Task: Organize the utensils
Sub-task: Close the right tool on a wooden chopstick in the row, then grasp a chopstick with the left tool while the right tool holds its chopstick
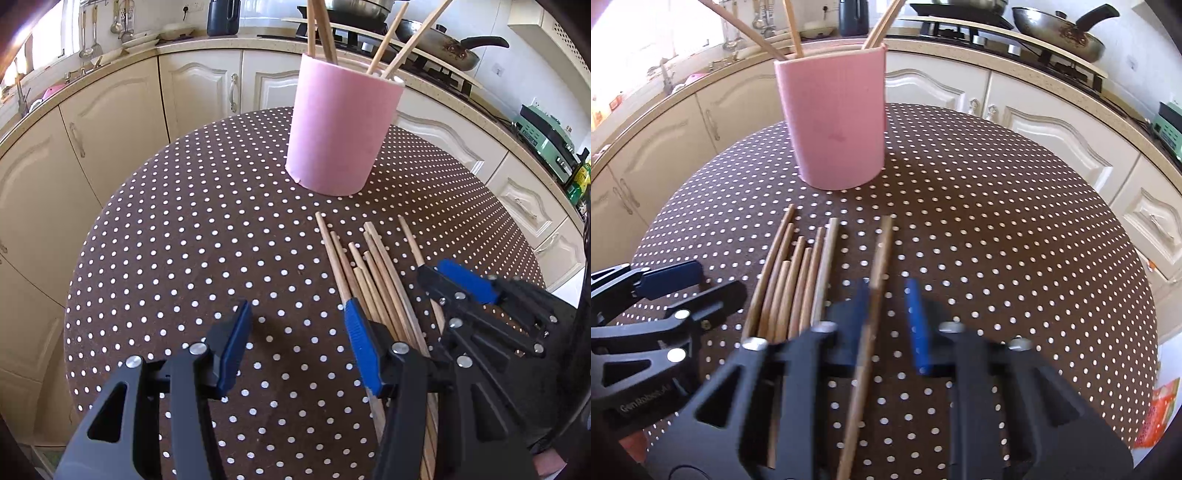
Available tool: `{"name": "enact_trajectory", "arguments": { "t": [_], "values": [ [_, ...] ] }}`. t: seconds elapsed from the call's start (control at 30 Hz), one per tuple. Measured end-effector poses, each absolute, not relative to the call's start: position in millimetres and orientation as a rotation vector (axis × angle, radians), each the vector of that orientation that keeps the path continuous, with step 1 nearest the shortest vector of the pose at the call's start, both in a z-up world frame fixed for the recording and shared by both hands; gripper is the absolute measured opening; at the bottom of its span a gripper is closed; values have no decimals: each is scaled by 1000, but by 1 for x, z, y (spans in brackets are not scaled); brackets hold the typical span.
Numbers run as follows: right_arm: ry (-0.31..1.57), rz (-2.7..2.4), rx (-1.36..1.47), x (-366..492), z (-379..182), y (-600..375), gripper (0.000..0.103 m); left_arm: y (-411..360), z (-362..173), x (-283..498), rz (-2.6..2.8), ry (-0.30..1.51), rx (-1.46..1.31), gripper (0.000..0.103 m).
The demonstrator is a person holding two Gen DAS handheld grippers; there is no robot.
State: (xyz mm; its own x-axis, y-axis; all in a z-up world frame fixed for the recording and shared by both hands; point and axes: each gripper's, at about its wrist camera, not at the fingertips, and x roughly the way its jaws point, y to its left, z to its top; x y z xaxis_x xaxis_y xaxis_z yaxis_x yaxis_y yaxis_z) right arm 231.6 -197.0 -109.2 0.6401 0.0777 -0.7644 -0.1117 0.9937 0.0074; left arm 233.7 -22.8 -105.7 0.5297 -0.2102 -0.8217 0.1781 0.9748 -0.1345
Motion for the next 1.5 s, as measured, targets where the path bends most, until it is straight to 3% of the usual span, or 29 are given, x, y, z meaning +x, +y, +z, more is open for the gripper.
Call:
{"name": "enact_trajectory", "arguments": {
  "t": [0.17,1.03,1.17,1.2,1.23,1.27,1.5],
  "values": [
    [872,146,33,233,-109,-210,7,-29,-107,236,-234,984,-21,52],
    [872,158,66,234,-110,-217,7,-62,-109,262,-145,1005,50,53],
    [871,155,59,233,-110,-216,7,-68,-110,269,-108,983,90,44],
    [871,156,60,233,-110,-216,7,-68,-109,271,-103,983,87,33],
    [871,157,64,233,-110,-217,6,-67,-109,273,-96,977,81,16],
    [871,161,69,233,-110,-218,6,-65,-109,274,-84,972,78,9],
    [803,223,115,223,-102,-225,6,-54,-107,276,-89,987,69,7]
  ]
}}
